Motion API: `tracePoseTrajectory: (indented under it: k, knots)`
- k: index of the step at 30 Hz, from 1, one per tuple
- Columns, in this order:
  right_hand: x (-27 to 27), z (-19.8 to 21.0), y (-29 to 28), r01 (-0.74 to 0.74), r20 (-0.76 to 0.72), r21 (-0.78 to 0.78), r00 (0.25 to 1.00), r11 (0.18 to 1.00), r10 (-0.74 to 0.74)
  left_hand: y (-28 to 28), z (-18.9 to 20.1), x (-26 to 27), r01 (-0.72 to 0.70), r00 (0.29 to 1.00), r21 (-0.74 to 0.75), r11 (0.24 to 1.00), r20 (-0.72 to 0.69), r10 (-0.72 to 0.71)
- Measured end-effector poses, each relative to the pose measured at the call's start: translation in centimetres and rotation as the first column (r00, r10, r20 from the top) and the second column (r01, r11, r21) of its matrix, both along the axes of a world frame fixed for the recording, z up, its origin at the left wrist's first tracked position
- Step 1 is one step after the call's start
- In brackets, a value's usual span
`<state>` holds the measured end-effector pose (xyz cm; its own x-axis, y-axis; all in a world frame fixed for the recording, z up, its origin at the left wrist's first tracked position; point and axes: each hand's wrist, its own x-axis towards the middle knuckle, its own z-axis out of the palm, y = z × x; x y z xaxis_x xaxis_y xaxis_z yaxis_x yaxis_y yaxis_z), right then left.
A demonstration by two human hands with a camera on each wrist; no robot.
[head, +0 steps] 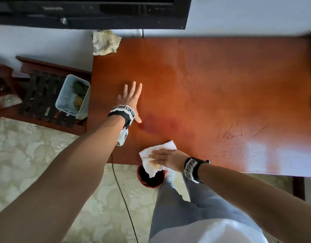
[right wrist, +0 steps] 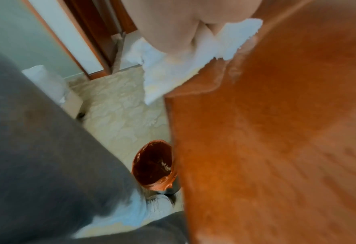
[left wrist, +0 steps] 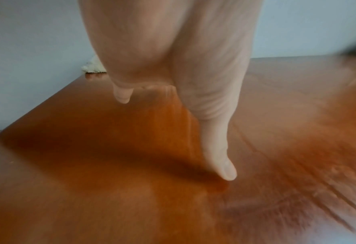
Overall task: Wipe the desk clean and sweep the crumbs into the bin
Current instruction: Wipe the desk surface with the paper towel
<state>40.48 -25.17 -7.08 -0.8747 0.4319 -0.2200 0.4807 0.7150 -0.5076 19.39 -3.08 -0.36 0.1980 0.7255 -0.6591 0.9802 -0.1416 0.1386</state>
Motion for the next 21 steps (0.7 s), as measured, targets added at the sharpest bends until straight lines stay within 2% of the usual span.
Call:
tracePoseTrajectory:
  k: [2,4,9,16,21]
  knots:
    - [1.0,0.4,2.5,0.072,0.057,-0.039,0.996,0.997,-0.07,0.4,-0.4,1.0,-0.059,0.998,-0.038,0.998,0.009,0.059]
    - [2.1,0.0,6.0,0.177,0.051,0.004,0.983,0.984,-0.176,0.4,-1.0,1.4,-0.109,0.994,-0.071,0.991,-0.009,0.109]
    - [4.1,0.2,16.0,0.305,0.065,0.106,0.948,0.946,-0.313,0.5,-1.5,1.4,-0.101,0.995,-0.085,0.991,-0.022,0.099]
    - [7.4,-0.9,33.0,0.445,0.12,0.263,0.865,0.856,-0.487,0.6,-1.7,1.5,-0.137,0.991,-0.094,0.986,-0.019,0.136]
    - [8.9,-0.7,41.0,0.573,0.141,0.34,0.752,0.745,-0.643,0.6,-1.8,1.5,-0.154,0.988,-0.095,0.983,-0.024,0.153]
